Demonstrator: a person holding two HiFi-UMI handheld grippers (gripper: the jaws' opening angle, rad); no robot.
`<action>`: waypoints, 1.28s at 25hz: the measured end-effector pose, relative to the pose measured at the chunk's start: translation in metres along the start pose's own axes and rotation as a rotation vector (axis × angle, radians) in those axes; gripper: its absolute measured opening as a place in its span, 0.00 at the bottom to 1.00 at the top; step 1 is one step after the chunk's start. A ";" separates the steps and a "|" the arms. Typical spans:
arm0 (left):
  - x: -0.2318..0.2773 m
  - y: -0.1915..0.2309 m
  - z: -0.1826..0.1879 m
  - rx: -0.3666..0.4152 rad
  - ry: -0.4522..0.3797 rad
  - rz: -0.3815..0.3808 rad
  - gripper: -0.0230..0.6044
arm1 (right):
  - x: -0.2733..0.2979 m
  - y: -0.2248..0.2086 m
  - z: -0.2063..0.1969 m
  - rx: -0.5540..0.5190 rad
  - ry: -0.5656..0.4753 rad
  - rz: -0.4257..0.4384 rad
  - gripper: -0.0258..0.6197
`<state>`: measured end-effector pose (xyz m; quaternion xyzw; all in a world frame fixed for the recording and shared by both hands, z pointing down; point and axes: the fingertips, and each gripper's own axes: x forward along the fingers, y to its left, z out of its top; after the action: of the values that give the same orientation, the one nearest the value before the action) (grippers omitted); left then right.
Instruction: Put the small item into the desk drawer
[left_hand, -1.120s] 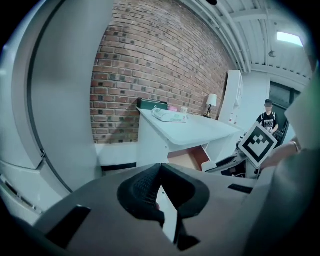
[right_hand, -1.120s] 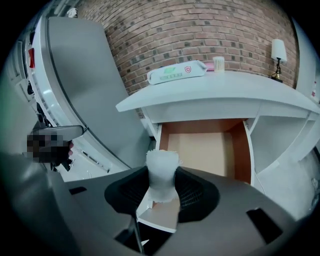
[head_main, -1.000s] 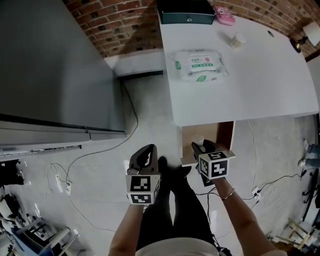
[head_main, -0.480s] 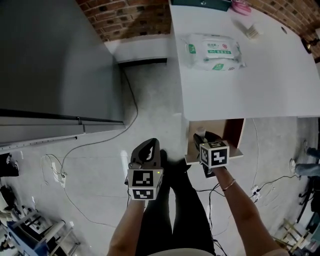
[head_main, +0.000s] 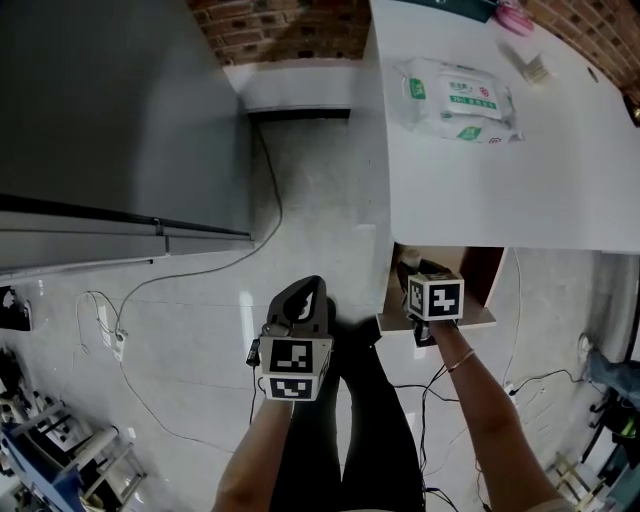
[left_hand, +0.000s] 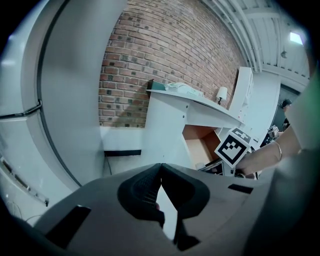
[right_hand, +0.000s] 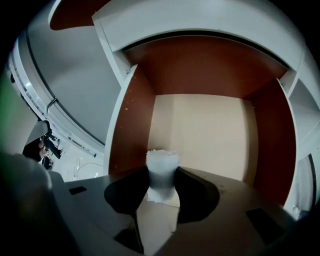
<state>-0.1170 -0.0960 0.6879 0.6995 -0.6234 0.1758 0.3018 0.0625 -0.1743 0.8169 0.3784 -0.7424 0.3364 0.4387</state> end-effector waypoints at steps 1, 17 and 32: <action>0.001 0.001 -0.001 -0.001 0.000 0.001 0.07 | 0.004 -0.001 0.000 -0.005 0.004 -0.005 0.30; 0.008 0.024 -0.009 -0.039 0.003 0.035 0.07 | 0.041 -0.013 0.018 -0.020 0.031 -0.065 0.30; 0.009 0.031 -0.008 -0.029 0.015 0.024 0.07 | 0.041 -0.010 0.021 -0.036 0.018 -0.083 0.31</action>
<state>-0.1449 -0.0994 0.7059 0.6862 -0.6320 0.1757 0.3144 0.0495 -0.2076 0.8481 0.3978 -0.7281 0.3081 0.4655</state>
